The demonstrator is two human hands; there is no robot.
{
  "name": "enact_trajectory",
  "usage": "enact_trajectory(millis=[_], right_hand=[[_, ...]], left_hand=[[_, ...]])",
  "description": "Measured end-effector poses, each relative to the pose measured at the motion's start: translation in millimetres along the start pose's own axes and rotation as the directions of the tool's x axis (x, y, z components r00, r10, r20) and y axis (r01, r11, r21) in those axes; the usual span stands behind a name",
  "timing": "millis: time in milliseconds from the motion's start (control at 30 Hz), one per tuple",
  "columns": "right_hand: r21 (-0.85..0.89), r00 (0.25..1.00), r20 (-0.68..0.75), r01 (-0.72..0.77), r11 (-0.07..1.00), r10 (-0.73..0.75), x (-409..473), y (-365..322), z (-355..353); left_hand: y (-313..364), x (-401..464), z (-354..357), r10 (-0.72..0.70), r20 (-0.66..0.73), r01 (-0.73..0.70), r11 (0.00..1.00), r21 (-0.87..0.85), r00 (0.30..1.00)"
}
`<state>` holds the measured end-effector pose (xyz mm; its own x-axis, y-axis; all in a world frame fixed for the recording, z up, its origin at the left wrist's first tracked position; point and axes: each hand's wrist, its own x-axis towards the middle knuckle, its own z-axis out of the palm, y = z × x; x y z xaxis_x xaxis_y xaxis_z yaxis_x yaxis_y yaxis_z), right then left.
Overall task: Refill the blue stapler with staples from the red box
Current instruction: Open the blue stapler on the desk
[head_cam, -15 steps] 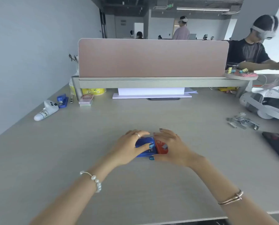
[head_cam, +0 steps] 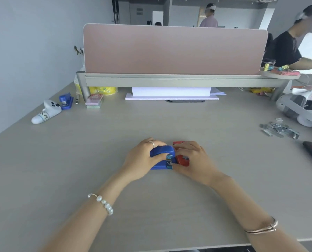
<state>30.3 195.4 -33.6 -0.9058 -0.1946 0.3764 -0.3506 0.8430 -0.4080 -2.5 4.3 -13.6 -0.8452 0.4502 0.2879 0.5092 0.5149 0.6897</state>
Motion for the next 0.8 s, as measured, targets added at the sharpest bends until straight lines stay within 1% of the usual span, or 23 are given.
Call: enact_trajectory(millis=[33,67,133,167,333,500,633,700,800], right_hand=[[0.004,1.0,0.001,0.006,1.0,-0.006,0,0,0],[0.007,1.0,-0.003,0.011,1.0,-0.011,0,1,-1],[0.012,1.0,-0.018,0.013,1.0,-0.013,0,0,-1],[0.019,1.0,-0.024,0.007,1.0,-0.007,-1,-1,-1],[0.042,1.0,-0.016,-0.005,0.999,0.006,-2,0,-2],[0.035,1.0,-0.018,-0.008,0.999,0.008,-4,-2,-4],[0.04,1.0,-0.005,-0.022,0.999,0.022,-5,-3,-5],[0.042,1.0,-0.006,-0.021,0.999,0.022,-5,-4,-6],[0.039,1.0,-0.002,-0.026,0.999,0.026,-5,-4,-7]], left_hand=[[0,1,-3,-0.006,0.008,0.007,0.998,-0.059,1.0],[1,1,-7,-0.014,-0.002,0.013,0.988,-0.156,1.0],[3,0,-17,-0.043,-0.032,0.027,0.924,-0.382,0.999],[3,0,-22,-0.04,-0.042,0.016,0.891,-0.454,0.998],[-3,-4,-39,-0.035,-0.034,0.009,0.819,-0.573,0.999],[-22,-13,-75,-0.036,-0.058,-0.007,0.791,-0.612,0.998],[-40,-23,-100,-0.073,-0.078,0.015,0.817,-0.577,0.994],[-51,-31,-113,-0.112,-0.059,0.063,0.839,-0.54,0.992],[-69,-44,-126,-0.197,0.001,0.181,0.9,-0.397,0.98]])
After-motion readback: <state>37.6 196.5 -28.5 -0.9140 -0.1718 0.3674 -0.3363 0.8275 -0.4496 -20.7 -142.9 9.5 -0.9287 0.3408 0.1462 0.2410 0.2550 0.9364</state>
